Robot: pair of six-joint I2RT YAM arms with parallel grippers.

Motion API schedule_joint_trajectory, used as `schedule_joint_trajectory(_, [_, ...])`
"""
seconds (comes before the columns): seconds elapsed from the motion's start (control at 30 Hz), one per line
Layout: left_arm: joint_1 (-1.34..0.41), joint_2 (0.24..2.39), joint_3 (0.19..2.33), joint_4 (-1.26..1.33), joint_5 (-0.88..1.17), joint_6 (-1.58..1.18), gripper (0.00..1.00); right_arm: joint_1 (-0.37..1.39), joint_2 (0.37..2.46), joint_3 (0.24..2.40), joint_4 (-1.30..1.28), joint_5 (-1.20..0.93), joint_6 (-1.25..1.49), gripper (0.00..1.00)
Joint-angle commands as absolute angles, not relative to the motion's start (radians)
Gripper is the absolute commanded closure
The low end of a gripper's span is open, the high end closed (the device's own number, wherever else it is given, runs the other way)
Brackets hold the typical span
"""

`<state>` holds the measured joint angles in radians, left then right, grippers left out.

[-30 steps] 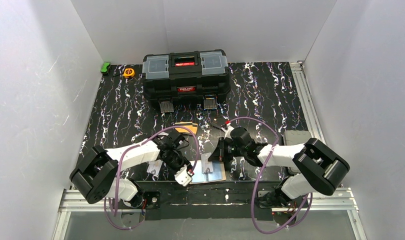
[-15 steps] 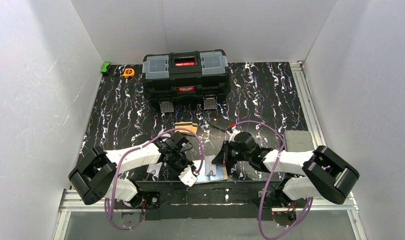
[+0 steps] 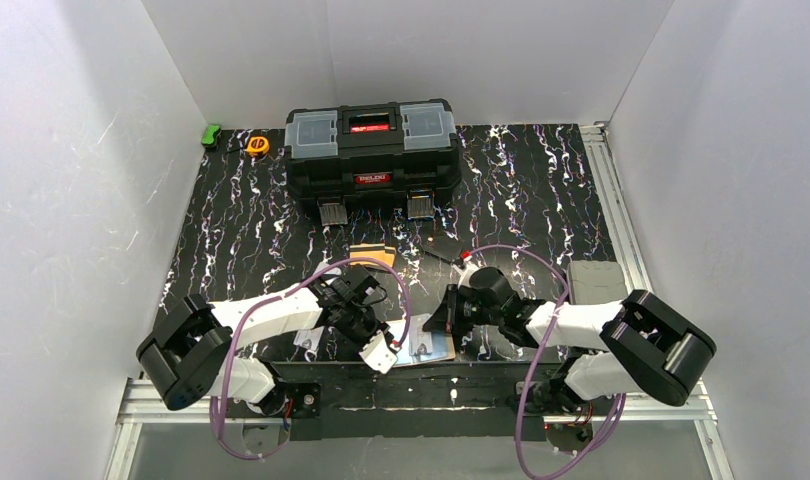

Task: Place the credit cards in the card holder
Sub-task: Insert the credit card into the card holder.

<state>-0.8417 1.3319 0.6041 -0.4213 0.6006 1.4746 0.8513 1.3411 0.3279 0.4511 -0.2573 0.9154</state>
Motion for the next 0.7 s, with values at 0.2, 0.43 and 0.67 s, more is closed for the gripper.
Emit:
schedule_joint_trajectory(0.2, [-0.857, 1.358, 0.572, -0.434, 0.497, 1.454, 0.84, 0.871, 1.36, 0.293, 0.465, -0.285, 0.919, 0.99])
schedule_joint_trajectory(0.43, [-0.862, 1.355, 0.568, -0.433, 0.494, 1.459, 0.83, 0.875, 1.442, 0.337, 0.477, -0.328, 0.91, 0.99])
schedule_joint_trajectory(0.67, [-0.864, 1.346, 0.56, -0.434, 0.492, 1.464, 0.84, 0.875, 1.451, 0.363, 0.427, -0.303, 0.901, 0.99])
